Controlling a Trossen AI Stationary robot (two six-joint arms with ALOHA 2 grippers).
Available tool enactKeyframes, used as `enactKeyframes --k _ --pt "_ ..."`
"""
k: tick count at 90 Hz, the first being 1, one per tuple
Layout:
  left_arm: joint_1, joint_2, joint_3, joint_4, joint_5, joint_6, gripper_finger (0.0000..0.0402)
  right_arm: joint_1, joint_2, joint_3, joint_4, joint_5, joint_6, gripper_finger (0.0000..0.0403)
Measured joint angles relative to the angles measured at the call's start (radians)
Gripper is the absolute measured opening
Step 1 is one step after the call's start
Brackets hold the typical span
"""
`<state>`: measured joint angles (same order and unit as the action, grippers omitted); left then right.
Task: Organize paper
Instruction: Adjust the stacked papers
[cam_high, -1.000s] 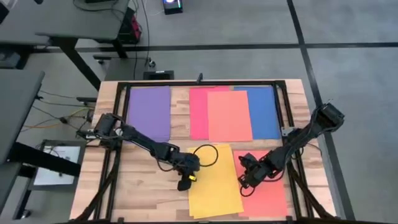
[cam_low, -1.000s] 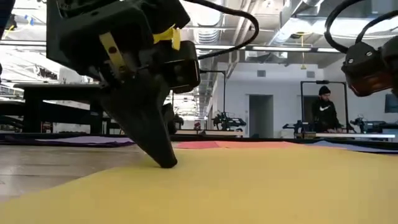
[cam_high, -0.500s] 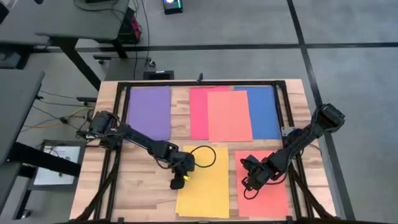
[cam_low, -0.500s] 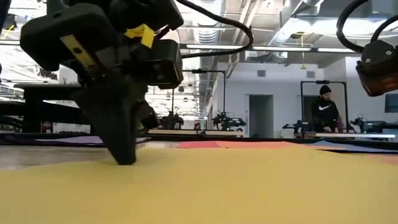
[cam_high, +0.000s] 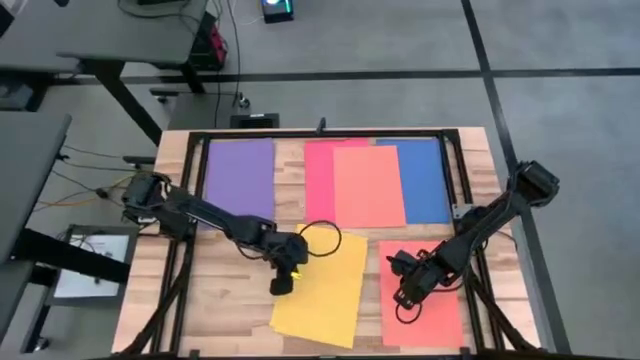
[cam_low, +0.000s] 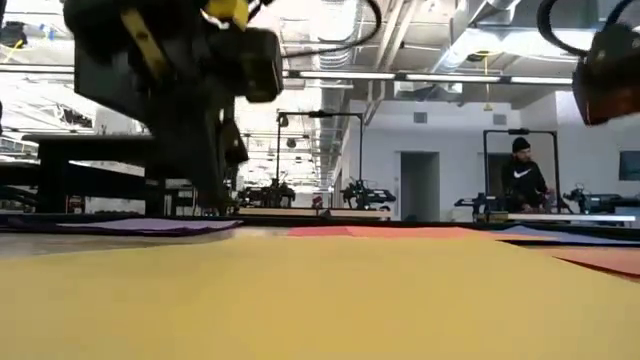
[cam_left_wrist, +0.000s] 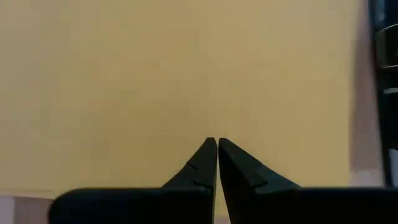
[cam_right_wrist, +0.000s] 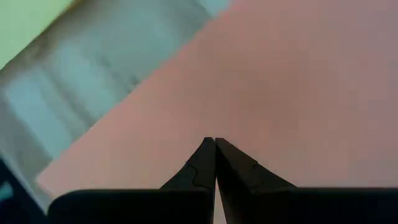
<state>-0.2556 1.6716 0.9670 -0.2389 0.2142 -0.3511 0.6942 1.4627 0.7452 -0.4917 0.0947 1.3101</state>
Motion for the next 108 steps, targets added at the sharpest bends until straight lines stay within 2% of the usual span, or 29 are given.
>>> enactKeyframes --k 11,23,34,52,77,91,108 --pt "-0.001 -0.070 0.002 -0.120 -0.017 0.017 0.0000 -0.001 -0.003 0.011 0.068 0.017 -0.147 0.0000" --pt "-0.025 -0.102 -0.021 -0.325 -0.082 0.076 0.0000 -0.006 0.025 0.014 0.277 0.119 -0.383 0.0000" --pt "-0.058 -0.098 -0.100 -0.320 -0.084 0.086 0.0000 -0.021 0.106 0.015 0.441 0.143 -0.552 0.0000" --pt "-0.097 -0.097 -0.175 -0.138 -0.063 0.081 0.0000 -0.028 0.252 0.018 0.515 0.142 -0.426 0.0000" --pt "-0.121 -0.099 -0.244 0.005 -0.061 0.066 0.0000 -0.046 0.382 0.128 0.534 0.136 -0.436 0.0000" --pt "-0.123 -0.100 -0.262 0.036 -0.048 0.034 0.0000 -0.062 0.404 0.161 0.528 0.116 -0.420 0.0000" --pt "-0.129 -0.099 -0.295 0.151 -0.035 -0.025 0.0000 -0.085 0.405 0.176 0.501 0.097 -0.416 0.0000"
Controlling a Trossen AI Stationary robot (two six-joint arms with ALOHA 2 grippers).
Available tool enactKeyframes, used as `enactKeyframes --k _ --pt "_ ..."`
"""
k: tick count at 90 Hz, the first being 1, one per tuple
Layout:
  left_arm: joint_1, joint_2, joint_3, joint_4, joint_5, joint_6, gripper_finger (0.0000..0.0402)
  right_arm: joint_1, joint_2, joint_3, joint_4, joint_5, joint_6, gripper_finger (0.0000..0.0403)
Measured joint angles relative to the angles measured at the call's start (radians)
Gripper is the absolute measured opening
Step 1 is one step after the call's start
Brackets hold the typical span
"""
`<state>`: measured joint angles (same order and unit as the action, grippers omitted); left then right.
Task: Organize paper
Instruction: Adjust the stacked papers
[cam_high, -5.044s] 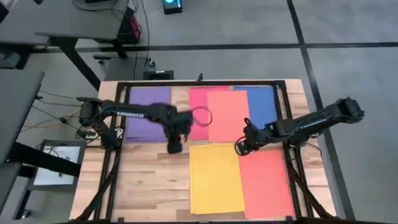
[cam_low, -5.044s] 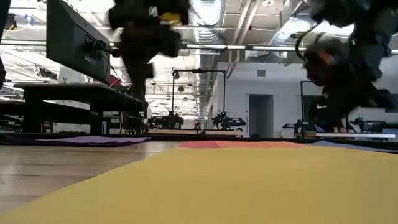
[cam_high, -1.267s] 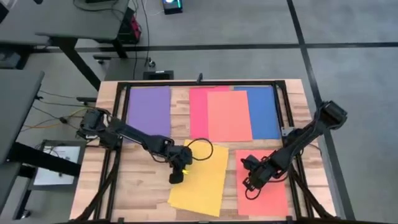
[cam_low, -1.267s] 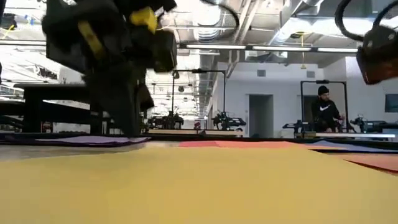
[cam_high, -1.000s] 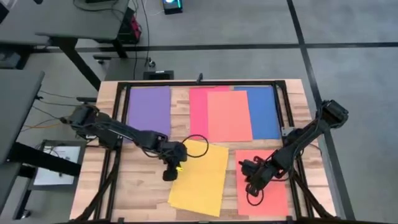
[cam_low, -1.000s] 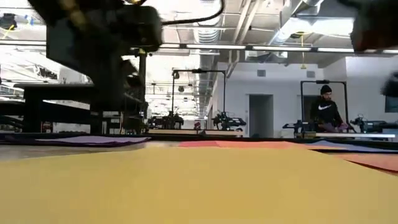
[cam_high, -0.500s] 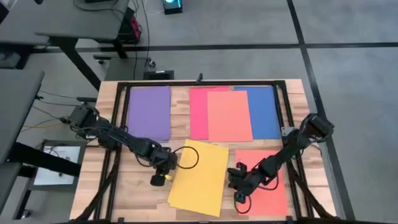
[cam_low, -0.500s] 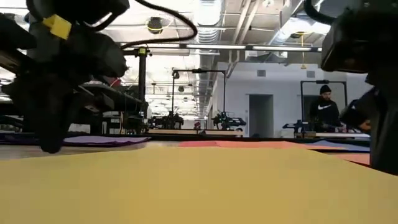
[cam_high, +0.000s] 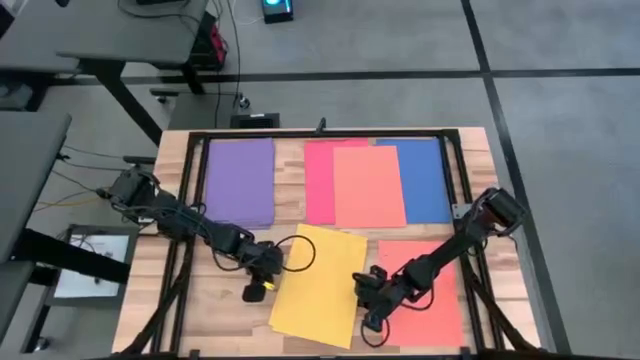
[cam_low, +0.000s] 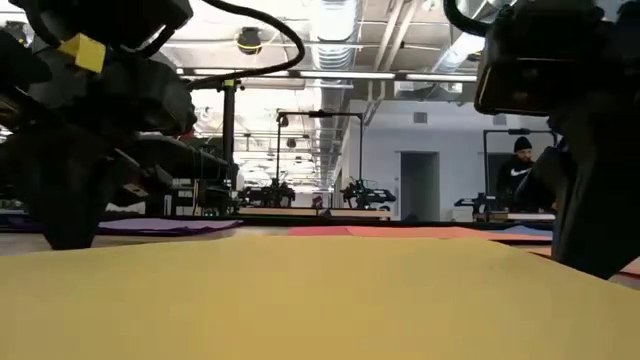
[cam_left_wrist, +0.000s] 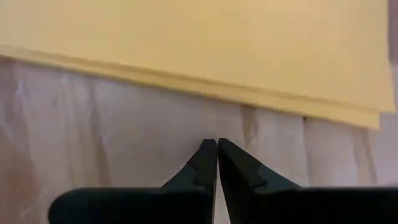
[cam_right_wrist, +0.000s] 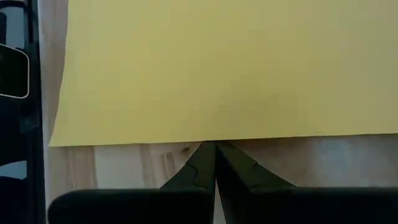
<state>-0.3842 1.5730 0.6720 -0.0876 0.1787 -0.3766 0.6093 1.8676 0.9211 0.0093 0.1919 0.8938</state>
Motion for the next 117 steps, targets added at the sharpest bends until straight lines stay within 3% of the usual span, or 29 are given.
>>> enactKeyframes --k 41,68,88,102,117 --pt "-0.019 0.000 -0.004 0.101 0.008 0.028 0.0000 -0.037 0.001 0.000 -0.004 0.009 0.007 0.0000" --pt "-0.019 -0.003 -0.002 -0.017 0.009 0.031 0.0000 -0.038 0.002 -0.001 0.001 0.014 0.030 0.0000" --pt "-0.014 -0.091 0.024 -0.130 0.009 0.032 0.0000 -0.037 0.002 0.003 0.008 -0.030 0.032 0.0000" --pt "0.016 -0.198 0.088 -0.310 0.008 0.062 0.0000 -0.051 -0.044 0.062 -0.203 -0.167 0.031 0.0000" --pt "0.095 -0.335 0.175 -0.480 -0.023 0.103 0.0000 -0.094 -0.250 0.153 -0.574 -0.198 -0.009 0.0000"
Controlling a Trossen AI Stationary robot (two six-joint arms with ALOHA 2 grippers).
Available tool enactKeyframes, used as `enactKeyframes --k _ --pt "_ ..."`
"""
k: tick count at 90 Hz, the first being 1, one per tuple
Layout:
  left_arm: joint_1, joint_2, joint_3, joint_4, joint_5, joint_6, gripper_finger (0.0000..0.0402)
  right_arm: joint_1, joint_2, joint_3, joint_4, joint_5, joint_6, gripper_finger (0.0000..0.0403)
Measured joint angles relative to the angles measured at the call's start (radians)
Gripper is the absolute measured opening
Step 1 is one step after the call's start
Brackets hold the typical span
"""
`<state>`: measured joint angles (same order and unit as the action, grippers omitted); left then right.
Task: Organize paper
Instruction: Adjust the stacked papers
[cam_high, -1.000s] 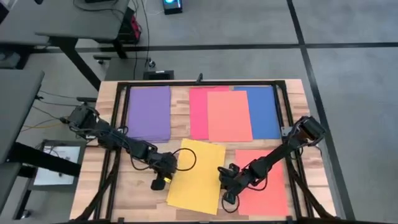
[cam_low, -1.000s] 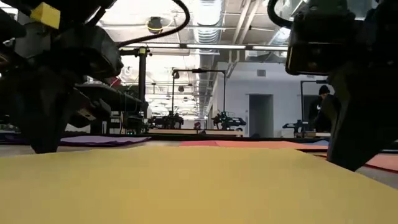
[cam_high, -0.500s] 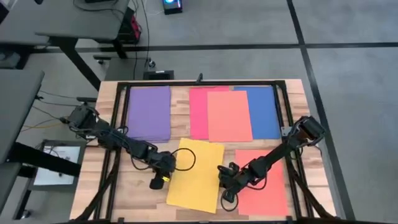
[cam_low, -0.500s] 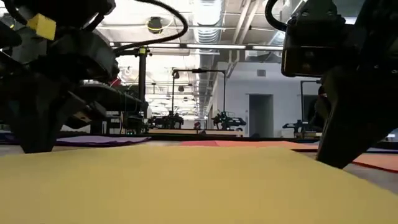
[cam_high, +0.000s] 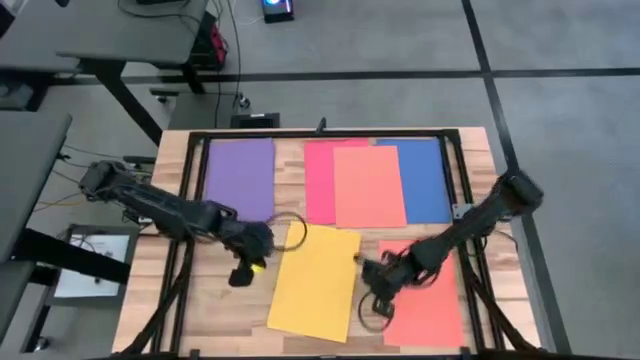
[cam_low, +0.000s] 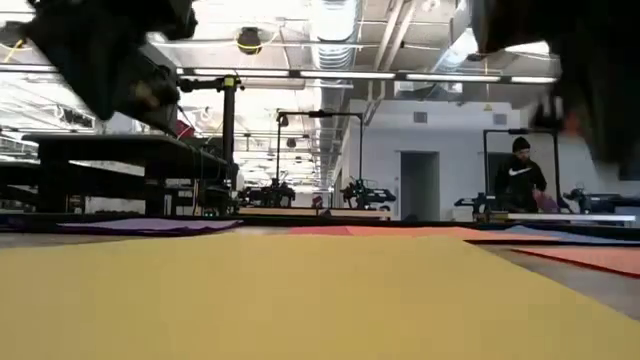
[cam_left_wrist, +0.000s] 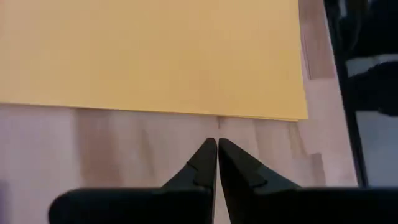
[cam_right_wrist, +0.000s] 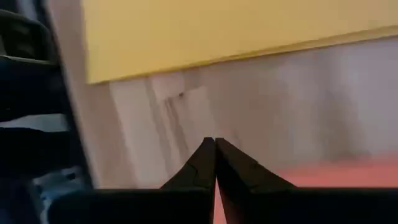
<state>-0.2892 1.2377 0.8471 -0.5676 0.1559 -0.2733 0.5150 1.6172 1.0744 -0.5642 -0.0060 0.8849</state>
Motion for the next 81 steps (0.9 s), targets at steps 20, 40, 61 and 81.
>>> enactKeyframes --k 20,40,61,81 --pt "0.216 -0.096 0.050 0.020 -0.031 -0.017 0.0000 -0.208 -0.280 0.012 -0.266 0.051 -0.005 0.0000" --pt "0.297 0.019 0.050 0.233 -0.021 0.010 0.0000 -0.504 -0.361 -0.085 -0.241 0.091 -0.258 0.0000" --pt "0.211 0.272 0.073 0.342 0.022 0.145 0.0000 -0.687 -0.300 -0.148 -0.136 -0.005 -0.492 0.0000" --pt "0.091 0.501 0.179 0.371 0.021 0.209 0.0000 -0.716 -0.296 -0.148 -0.135 -0.019 -0.630 0.0000"
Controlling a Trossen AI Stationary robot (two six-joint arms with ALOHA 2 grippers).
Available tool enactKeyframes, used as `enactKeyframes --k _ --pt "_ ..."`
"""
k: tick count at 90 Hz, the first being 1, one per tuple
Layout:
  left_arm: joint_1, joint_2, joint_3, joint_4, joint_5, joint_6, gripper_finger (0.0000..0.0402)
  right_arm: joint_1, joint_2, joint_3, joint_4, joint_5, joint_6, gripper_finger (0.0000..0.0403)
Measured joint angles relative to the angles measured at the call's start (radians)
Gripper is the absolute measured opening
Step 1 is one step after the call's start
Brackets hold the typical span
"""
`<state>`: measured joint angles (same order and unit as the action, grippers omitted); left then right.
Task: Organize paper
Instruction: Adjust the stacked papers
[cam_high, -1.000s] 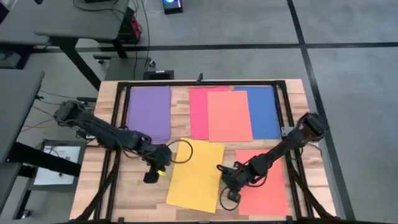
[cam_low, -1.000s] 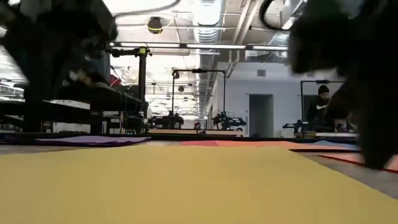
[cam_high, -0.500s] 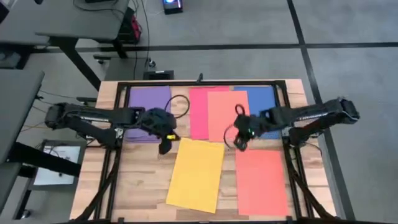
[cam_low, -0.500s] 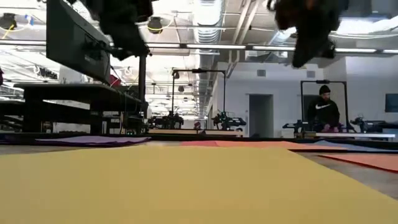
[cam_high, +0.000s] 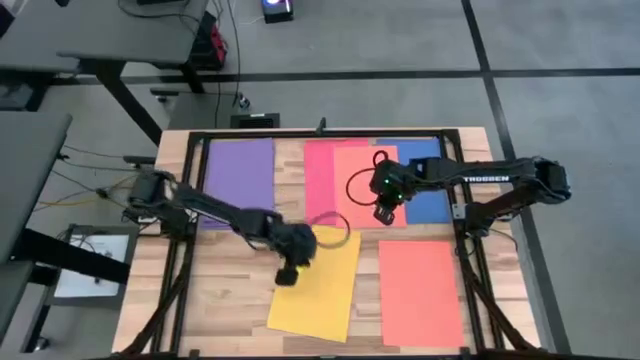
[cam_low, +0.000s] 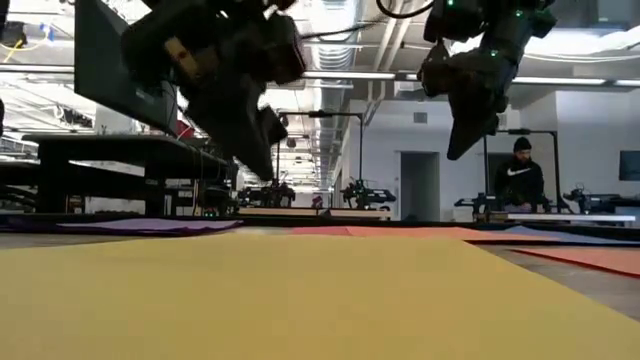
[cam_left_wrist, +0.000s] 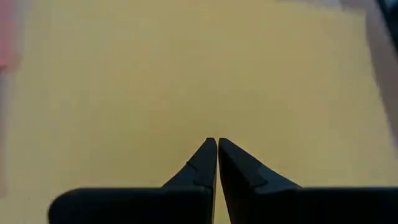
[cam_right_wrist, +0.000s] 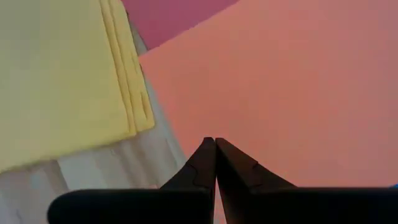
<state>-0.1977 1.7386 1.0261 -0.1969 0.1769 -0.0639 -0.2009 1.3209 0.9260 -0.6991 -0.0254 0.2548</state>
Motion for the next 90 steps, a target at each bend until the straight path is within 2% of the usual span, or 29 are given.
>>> enactKeyframes --k 16,29,46,90 --pt "-0.039 0.134 0.139 -0.082 -0.044 -0.007 0.0000 -0.005 0.001 0.000 -0.008 -0.003 -0.028 0.0000" --pt "-0.040 0.200 0.181 -0.188 -0.050 -0.097 0.0000 -0.004 0.001 0.000 -0.016 -0.003 -0.030 0.0000" --pt "-0.053 0.234 0.183 -0.197 -0.043 -0.159 0.0000 0.004 0.001 0.000 -0.033 -0.003 -0.054 0.0000" --pt "-0.078 0.240 0.180 -0.238 -0.027 -0.586 0.0000 -0.024 0.001 0.001 -0.091 -0.002 0.043 0.0000"
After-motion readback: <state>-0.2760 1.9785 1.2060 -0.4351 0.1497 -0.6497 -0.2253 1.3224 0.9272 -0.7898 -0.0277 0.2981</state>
